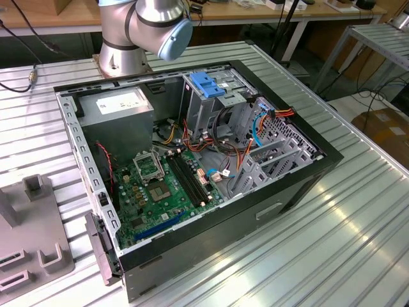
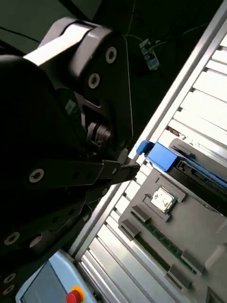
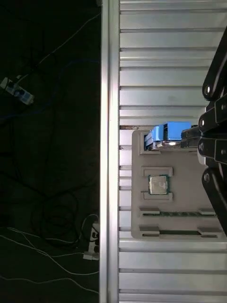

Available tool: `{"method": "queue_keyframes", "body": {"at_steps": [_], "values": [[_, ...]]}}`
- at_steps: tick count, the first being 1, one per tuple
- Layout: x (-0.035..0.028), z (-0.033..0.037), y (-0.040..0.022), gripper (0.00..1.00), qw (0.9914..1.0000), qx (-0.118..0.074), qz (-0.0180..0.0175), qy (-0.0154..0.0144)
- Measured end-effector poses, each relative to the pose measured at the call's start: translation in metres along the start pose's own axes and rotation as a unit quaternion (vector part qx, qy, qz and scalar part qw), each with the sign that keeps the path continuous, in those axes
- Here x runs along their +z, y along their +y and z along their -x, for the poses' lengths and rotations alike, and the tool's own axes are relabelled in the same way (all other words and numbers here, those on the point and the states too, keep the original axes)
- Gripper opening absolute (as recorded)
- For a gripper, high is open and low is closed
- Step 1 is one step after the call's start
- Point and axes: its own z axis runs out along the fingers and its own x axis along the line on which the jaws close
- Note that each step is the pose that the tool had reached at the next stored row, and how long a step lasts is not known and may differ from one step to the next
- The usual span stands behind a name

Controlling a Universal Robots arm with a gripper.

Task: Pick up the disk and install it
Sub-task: 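Pick up the disk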

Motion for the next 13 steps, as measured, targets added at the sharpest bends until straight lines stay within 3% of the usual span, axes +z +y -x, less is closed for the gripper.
{"method": "queue_keyframes", "body": {"at_steps": [1,2,6,8,13], "values": [[0.0047,-0.0001,-0.0002,0.10,0.99971,-0.022,-0.0084,0.0018],[0.0194,-0.0004,-0.0037,0.23,0.99986,-0.012,-0.0113,0.0016],[0.0251,0.0000,-0.0049,0.42,0.99993,0.003,-0.0116,0.0010],[0.0304,0.0033,-0.0052,0.60,0.99990,0.007,-0.0118,0.0008],[0.0392,0.0035,-0.0057,0.66,0.99985,0.013,-0.0118,0.0007]]}}
